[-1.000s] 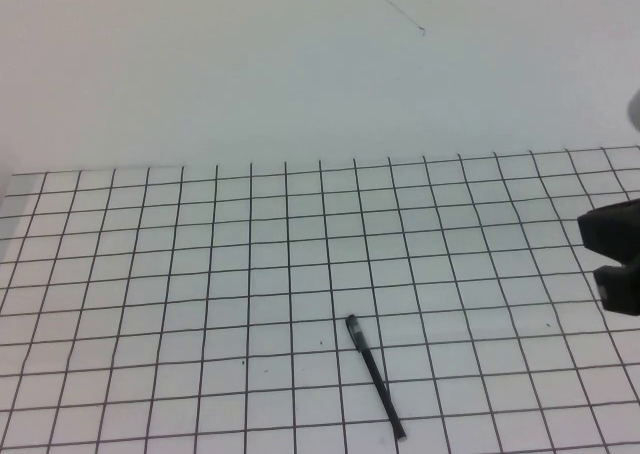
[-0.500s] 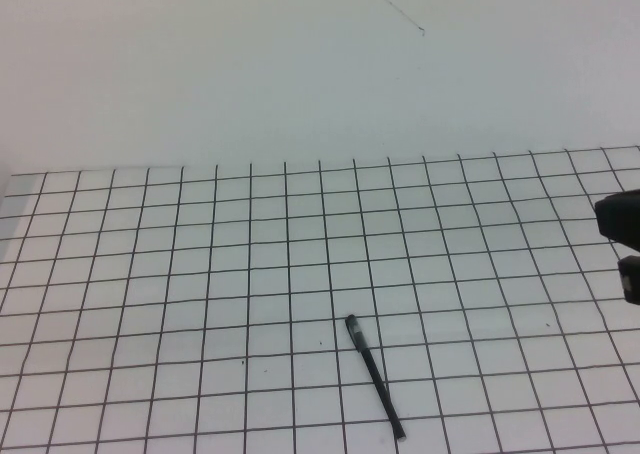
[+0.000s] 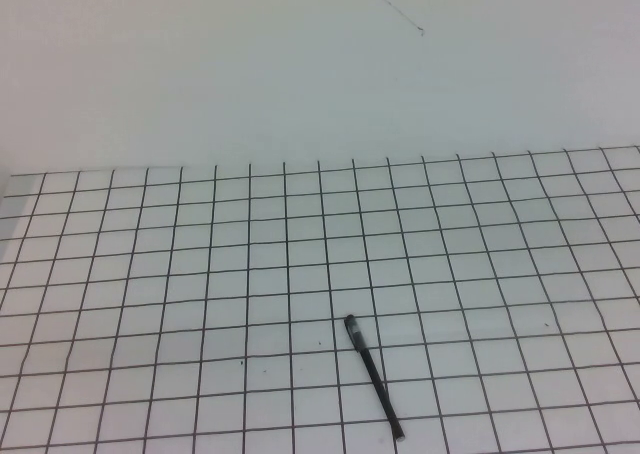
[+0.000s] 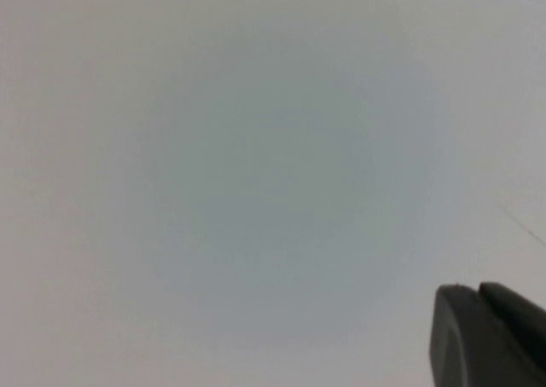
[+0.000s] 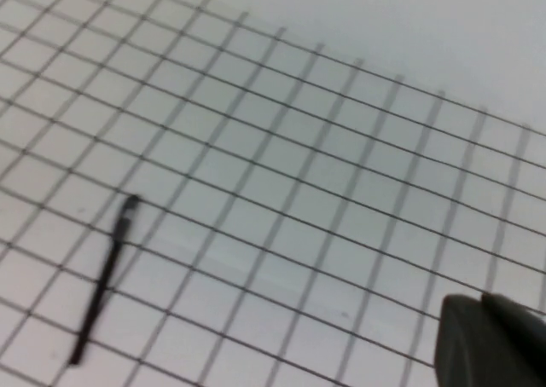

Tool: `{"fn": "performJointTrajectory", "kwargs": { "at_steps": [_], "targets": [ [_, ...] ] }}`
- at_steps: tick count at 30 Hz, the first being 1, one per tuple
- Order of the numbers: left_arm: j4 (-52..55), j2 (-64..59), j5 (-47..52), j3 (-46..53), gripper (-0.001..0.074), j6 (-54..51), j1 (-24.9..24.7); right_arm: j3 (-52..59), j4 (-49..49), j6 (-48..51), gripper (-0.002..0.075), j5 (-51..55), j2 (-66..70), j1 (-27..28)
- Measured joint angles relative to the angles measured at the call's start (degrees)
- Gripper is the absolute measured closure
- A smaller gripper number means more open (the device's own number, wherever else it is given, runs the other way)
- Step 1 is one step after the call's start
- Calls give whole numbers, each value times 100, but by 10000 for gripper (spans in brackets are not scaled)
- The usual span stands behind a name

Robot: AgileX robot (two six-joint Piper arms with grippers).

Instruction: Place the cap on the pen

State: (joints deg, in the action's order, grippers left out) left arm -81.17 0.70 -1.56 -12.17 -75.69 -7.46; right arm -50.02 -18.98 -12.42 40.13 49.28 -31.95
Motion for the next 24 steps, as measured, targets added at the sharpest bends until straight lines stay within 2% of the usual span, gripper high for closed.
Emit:
{"fn": "performJointTrajectory", "kwargs": {
  "at_steps": [3,7,8,10,14,20,24],
  "targets": [
    [2135,0,468,35,735,1968,0,771,-201,0,724,-400,-569,724],
    [5815,0,1658,15,735,5786,-11,2096,-383,-11,724,-1399,-1554,1750],
    [6530,0,1998,15,735,6554,-11,2343,-394,-11,724,-1590,-1786,1918],
    [7203,0,2420,15,735,7302,-11,2891,-430,-11,724,-1960,-2372,2257],
    [7345,0,2578,88,735,7403,-11,3612,-445,-55,724,-2294,-3342,2761],
    [7377,0,1876,652,735,7315,-11,4363,-594,-38,724,-2321,-4278,3353],
    [7389,0,1503,1188,735,7044,-11,4673,-594,-52,724,-2404,-4677,3497]
  ]
}}
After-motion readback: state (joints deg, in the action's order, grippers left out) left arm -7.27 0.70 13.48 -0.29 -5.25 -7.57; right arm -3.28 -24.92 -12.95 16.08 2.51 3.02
